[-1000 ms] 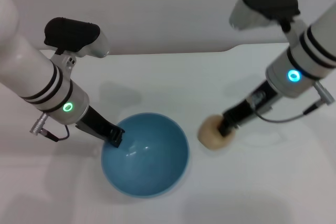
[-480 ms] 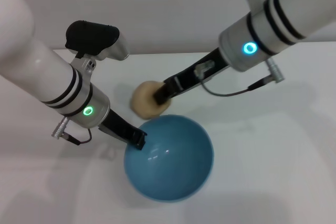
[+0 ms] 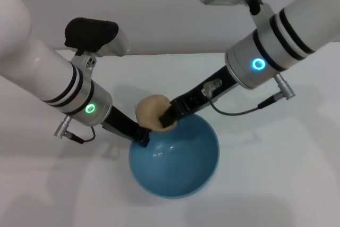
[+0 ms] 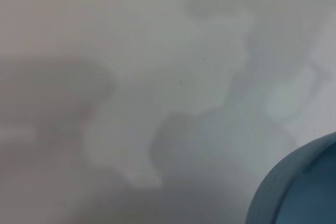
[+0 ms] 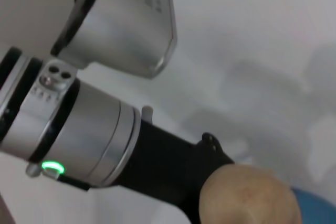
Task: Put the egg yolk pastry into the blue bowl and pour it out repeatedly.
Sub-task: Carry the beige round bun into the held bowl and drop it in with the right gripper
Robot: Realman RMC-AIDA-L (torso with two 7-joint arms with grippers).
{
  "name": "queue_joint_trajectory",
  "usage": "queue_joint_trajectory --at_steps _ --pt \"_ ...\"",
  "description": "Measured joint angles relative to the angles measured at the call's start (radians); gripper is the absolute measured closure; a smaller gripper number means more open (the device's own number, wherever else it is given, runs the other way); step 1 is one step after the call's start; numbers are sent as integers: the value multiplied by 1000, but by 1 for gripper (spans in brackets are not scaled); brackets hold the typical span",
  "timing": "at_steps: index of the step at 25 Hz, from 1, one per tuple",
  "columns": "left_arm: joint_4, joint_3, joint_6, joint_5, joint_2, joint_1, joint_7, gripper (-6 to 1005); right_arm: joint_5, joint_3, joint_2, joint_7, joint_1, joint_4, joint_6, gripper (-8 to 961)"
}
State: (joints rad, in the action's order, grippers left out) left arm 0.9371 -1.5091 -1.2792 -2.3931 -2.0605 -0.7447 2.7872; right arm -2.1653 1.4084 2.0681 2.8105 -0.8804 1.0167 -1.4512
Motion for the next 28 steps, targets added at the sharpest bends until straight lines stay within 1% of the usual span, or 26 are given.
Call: queue_joint_trajectory --at_steps 3,6,7,10,12,14,19,21,28 --pt "0 0 0 -1 0 -1 0 998 -1 -10 0 0 3 3 -30 910" --pt "0 1 1 -1 2 -2 1 999 -2 -71 -5 0 14 -2 -83 911" --pt "0 1 1 -1 2 -2 1 999 -2 -71 -5 0 14 -2 -83 914" --pt "0 1 -1 -2 2 -2 2 999 -3 -123 -11 0 30 -2 -126 921" --pt "0 1 -3 -3 2 -2 2 999 -6 -140 -15 0 41 -1 -146 926" --pt "0 1 -5 -3 2 -2 2 998 -27 -147 -17 0 48 -3 -161 908" --pt "9 1 -16 -2 2 -2 2 998 -79 -146 -17 -2 48 -28 -145 861" --pt "12 -2 -21 -1 2 -2 2 998 -80 -139 -13 -50 42 -43 -133 846" --pt "11 -12 -22 -2 0 -2 1 998 -74 -149 -7 -105 41 -32 -118 801"
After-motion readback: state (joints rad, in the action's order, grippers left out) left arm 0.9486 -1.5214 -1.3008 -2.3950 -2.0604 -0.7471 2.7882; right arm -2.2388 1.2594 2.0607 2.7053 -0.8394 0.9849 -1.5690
